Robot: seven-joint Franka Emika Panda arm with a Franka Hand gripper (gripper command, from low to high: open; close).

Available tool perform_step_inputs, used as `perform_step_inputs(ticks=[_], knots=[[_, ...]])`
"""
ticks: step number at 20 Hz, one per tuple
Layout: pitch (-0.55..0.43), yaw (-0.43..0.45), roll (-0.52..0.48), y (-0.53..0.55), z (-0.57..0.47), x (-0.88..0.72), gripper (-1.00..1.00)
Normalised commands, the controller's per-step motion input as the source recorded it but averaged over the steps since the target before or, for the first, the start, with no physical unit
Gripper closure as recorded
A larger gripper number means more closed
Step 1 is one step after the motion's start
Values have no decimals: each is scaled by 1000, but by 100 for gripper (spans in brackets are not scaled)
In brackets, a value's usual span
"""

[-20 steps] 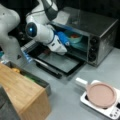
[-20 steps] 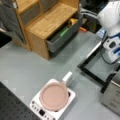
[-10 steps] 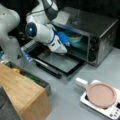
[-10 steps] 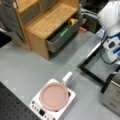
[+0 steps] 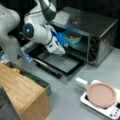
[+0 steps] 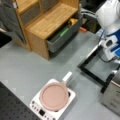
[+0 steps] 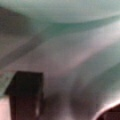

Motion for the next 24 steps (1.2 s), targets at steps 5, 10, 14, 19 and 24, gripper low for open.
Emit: perform_step_inputs(ticks=[5, 10, 14, 19, 24], knots=[[-130, 172, -16, -516, -93, -116, 100], [-131, 221, -12, -381, -112, -119, 100], [-142, 214, -21, -236, -128, -117, 100], [-149, 202, -35, -135, -129, -108, 100], [-146, 179, -41, -120, -128, -66, 100]])
